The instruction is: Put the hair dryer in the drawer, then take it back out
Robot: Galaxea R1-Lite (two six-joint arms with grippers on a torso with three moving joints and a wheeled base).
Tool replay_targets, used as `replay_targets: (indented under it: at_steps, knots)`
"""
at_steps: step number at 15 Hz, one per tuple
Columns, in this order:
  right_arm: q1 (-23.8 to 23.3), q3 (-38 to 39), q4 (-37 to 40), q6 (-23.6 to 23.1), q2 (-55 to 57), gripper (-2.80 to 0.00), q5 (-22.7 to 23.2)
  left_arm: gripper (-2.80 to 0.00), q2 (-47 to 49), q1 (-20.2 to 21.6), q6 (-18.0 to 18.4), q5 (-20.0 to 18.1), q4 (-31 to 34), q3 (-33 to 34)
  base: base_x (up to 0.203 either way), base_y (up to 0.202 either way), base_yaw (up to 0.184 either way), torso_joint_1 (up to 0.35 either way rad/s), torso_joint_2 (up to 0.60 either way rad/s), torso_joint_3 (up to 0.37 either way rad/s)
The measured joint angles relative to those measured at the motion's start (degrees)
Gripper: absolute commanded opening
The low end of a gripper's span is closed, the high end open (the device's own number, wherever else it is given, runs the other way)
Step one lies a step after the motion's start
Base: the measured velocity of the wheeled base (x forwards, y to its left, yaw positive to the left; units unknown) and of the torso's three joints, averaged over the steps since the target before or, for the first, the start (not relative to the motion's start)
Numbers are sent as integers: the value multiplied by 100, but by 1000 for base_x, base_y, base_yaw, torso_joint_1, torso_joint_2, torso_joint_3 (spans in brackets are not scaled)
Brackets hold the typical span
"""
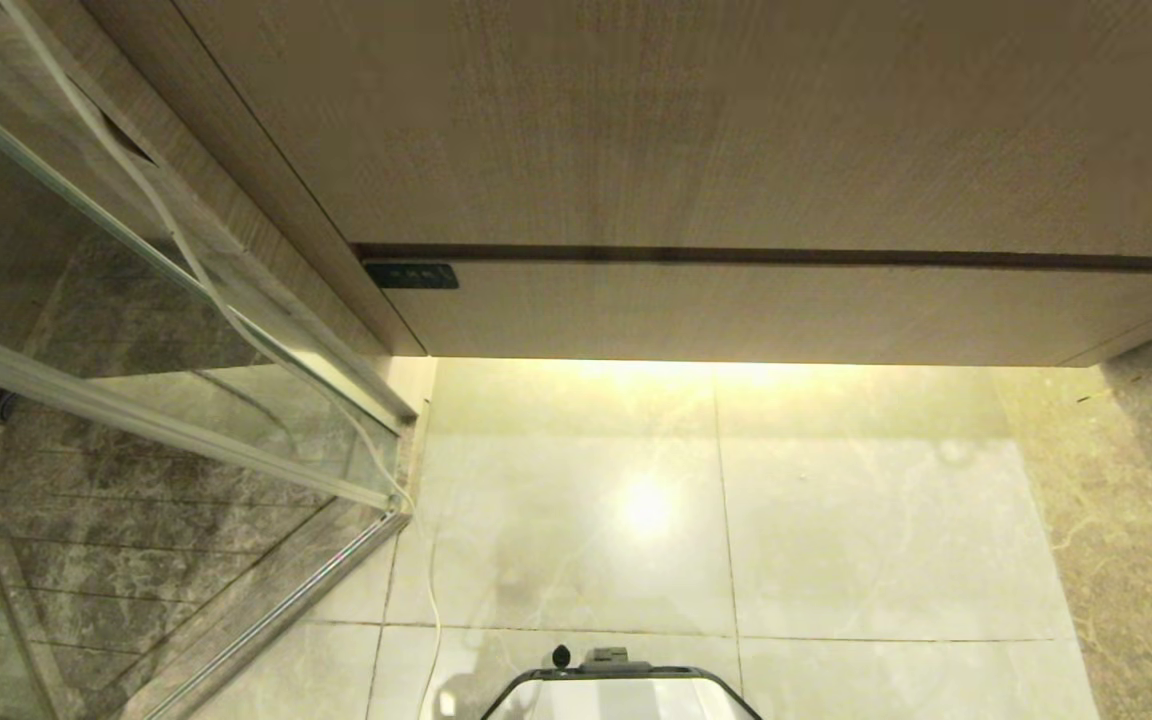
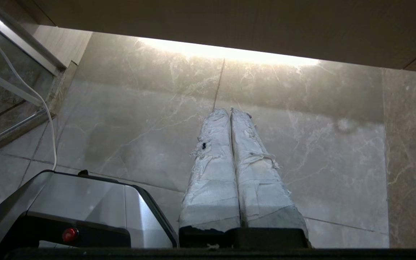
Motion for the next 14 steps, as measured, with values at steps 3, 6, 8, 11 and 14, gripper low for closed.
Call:
replay_targets:
  at_steps: [3,6,8,11,14]
  knots:
    - [-4,0,13,-6,0,-280,-11,-280,0,-6,-2,2,0,0,0,0,0,0,0,0]
    - [0,0,10,-9,0,-280,2,-280,0,-5,-2,5,2,0,0,0,0,0,0,0]
    - [0,0,8,-9,2,-280,-13,-280,0,-5,-2,2,0,0,0,0,0,0,0,0]
    - [5,0,-7,-22,2,-280,-16,-280,0,-5,-2,2,0,0,0,0,0,0,0,0]
    - [-2,0,10,-5,5,-280,-11,-280,0,-5,-2,2,0,0,0,0,0,0,0,0]
